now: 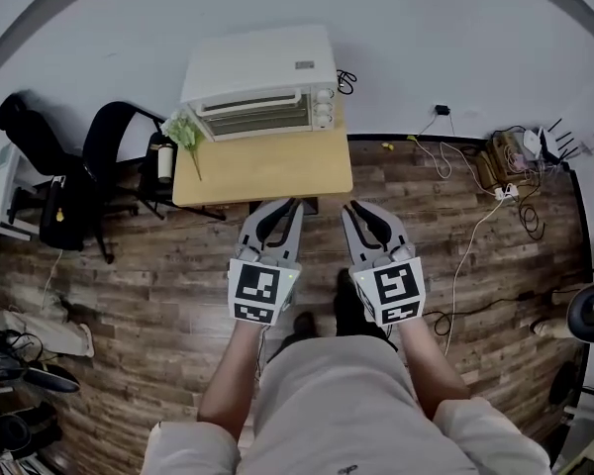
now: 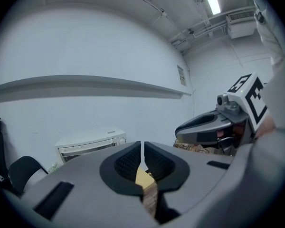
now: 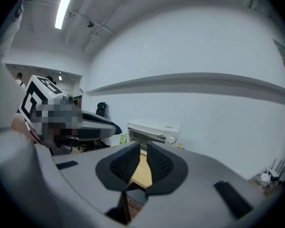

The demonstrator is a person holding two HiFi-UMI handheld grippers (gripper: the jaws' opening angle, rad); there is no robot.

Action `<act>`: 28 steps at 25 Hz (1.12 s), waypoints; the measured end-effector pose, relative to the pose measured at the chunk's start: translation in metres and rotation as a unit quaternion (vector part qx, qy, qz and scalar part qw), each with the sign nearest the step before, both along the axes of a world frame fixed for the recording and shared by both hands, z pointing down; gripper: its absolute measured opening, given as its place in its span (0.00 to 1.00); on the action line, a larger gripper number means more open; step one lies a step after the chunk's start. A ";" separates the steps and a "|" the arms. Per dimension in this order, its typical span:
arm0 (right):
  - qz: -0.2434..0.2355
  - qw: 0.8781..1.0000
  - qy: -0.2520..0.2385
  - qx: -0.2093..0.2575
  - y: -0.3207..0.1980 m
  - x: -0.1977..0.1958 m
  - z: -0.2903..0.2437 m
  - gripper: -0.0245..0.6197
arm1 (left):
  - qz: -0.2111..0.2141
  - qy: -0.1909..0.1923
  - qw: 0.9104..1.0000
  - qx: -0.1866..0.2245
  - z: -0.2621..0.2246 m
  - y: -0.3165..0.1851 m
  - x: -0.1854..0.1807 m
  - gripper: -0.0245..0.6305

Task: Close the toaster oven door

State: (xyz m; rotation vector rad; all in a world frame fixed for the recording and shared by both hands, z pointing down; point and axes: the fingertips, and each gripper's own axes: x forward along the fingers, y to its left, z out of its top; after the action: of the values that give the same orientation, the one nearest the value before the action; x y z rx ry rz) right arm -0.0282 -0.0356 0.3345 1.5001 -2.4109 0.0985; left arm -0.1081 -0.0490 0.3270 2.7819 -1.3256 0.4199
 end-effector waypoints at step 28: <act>0.026 0.999 -0.017 0.017 0.090 -0.037 -0.017 0.04 | 0.012 0.069 0.998 -0.011 -0.012 0.097 -0.039 0.06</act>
State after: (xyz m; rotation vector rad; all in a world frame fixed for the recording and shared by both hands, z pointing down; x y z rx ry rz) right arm -0.0656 0.0544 0.3172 1.5905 -2.4122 0.0959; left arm -0.1471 0.0477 0.3153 2.7553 -1.2519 0.2367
